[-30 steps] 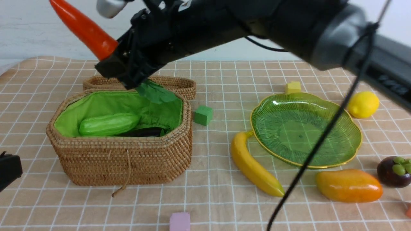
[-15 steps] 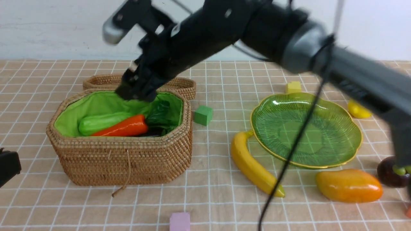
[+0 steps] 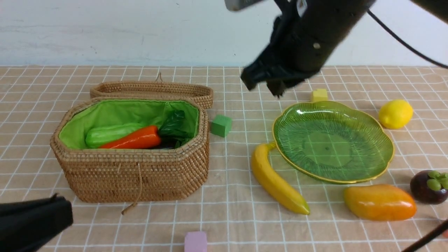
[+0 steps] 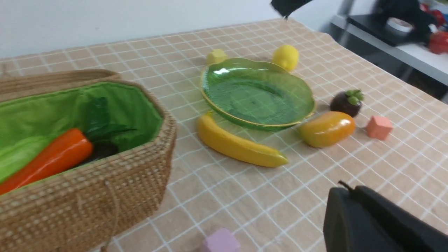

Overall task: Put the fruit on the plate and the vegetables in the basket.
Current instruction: Use the right arm to grab a banana and put it into the right plate

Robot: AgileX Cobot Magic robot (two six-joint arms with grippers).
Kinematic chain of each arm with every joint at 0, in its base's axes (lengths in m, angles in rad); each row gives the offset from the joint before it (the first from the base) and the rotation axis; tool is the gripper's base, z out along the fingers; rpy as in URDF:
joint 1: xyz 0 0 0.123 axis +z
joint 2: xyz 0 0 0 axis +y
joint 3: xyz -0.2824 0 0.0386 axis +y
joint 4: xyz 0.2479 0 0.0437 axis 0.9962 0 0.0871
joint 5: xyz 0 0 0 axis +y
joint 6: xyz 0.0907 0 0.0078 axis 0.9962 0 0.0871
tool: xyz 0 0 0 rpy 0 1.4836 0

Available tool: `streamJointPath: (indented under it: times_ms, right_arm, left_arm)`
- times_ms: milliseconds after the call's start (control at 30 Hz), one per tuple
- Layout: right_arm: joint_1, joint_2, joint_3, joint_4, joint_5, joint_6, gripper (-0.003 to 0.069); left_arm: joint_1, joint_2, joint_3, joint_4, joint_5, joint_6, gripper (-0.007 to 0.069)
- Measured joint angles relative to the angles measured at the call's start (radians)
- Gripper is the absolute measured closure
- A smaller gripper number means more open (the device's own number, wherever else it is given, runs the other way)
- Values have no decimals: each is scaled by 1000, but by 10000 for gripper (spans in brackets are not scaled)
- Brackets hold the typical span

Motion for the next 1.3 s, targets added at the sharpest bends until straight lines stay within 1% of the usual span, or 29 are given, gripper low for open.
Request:
streamJointPath:
  times_ms: [67,100,133,200,233,267,300,333,367,400,467,633,767,800,833,1000,1133,1300]
  right_arm:
    - [-36,-10,174,20,-15,0,583]
    - [-51,-3,238,33,-37,-6,554]
    - [-73,16,290,48,-87,-19,502]
    - [-102,51,357,93,-163,-45,410]
    - [-107,55,362,98,-171,-49,389]
    - [-122,90,382,142,-225,-90,308]
    - [-129,111,385,166,-260,-121,248]
    - [-128,114,385,169,-266,-126,240]
    - [-129,138,385,186,-310,-163,197]
    - [-129,155,385,192,-339,-181,172]
    - [-129,183,385,197,-372,-194,153]
    - [-129,232,385,193,-408,-209,157]
    - [-129,268,385,183,-434,-214,181]
    - [-129,284,385,182,-445,-229,204]
    - [-129,286,385,182,-445,-232,207]
    - [-129,310,385,252,-459,-375,351]
    - [-129,310,383,318,-505,-508,348]
    - [-129,287,326,394,-488,-591,348]
  left_arm:
    - [0,0,0,-82,16,109,637]
    - [0,0,0,-110,22,141,637]
    - [0,0,0,-133,31,173,637]
    - [0,0,0,-162,51,219,637]
    - [0,0,0,-163,52,225,637]
    - [0,0,0,-170,64,237,637]
    - [0,0,0,-170,73,241,636]
    - [0,0,0,-170,73,243,636]
    - [0,0,0,-170,81,244,636]
    - [0,0,0,-170,86,244,636]
    - [0,0,0,-174,94,244,634]
    - [0,0,0,-188,94,244,633]
    - [0,0,0,-189,94,244,631]
    - [0,0,0,-189,94,244,631]
    - [0,0,0,-190,94,244,631]
    - [0,0,0,-190,94,244,631]
    - [0,0,0,-190,94,244,631]
    - [0,0,0,-190,94,244,631]
